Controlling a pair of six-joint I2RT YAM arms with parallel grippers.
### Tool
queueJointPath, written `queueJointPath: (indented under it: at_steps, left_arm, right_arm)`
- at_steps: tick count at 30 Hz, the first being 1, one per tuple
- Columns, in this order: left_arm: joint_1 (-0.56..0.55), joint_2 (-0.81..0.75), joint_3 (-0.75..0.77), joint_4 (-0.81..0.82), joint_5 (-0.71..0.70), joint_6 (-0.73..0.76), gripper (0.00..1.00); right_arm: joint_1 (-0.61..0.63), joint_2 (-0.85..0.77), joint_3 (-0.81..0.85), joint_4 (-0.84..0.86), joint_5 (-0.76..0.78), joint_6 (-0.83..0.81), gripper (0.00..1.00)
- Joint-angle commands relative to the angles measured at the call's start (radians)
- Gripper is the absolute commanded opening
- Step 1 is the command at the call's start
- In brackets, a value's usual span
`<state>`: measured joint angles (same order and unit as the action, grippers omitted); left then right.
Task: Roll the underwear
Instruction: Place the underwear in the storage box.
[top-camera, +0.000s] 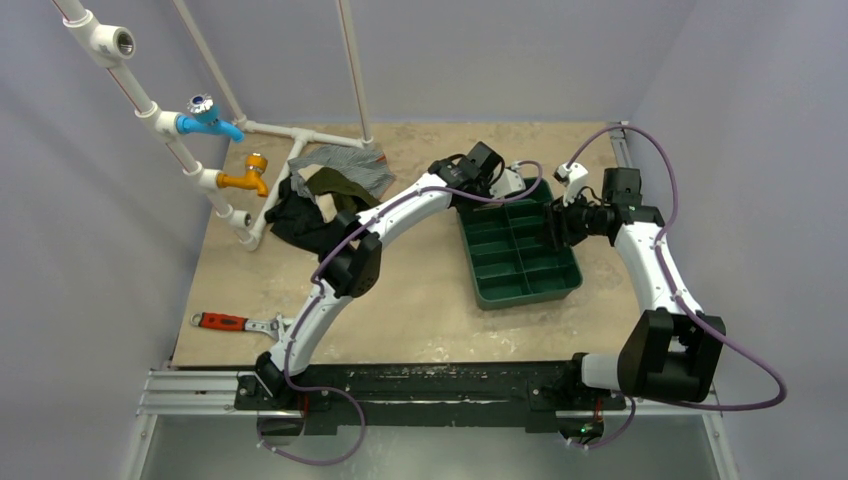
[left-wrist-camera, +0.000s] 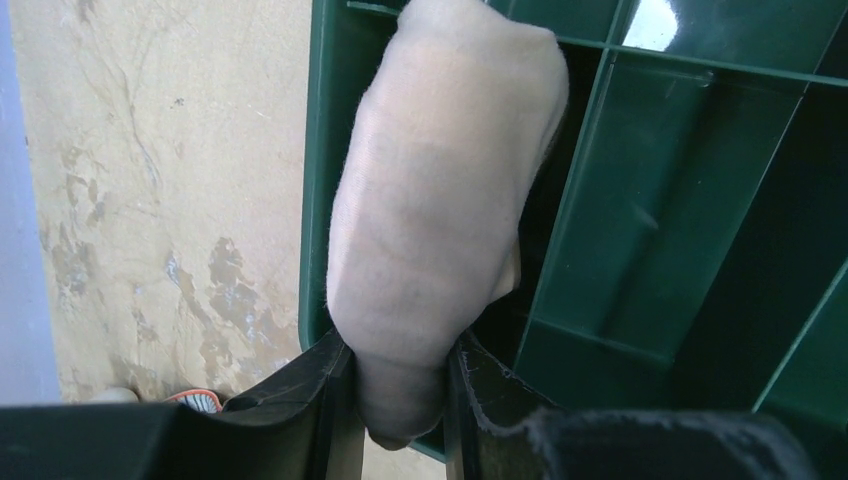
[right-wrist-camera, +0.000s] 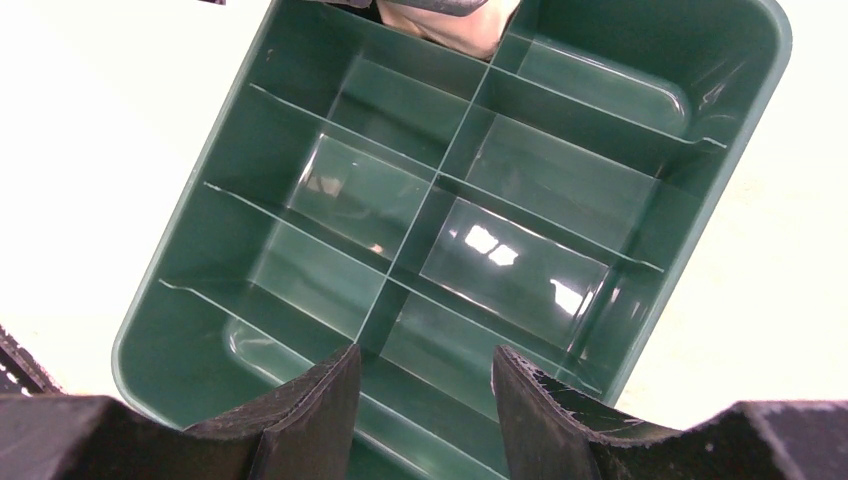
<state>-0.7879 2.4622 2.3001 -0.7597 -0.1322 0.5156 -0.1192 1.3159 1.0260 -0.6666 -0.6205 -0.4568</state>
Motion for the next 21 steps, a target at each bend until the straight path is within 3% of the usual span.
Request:
queueJointPath:
  at_steps: [1,13,21]
  left_arm:
    - [-0.006,0.035,0.035,-0.089,0.034,-0.031,0.0]
    - [-0.006,0.068,0.045,-0.136,0.018,-0.048,0.08]
    - [-0.005,0.041,0.03,-0.158,0.045,-0.038,0.24]
  right_arm:
    - [-0.007,0.006,0.002,0.005,-0.028,-0.011,0.5]
    - [-0.007,0.021,0.002,0.006,-0.033,-0.01,0.5]
    - [-0.006,0.028,0.003,0.004,-0.041,-0.007,0.5]
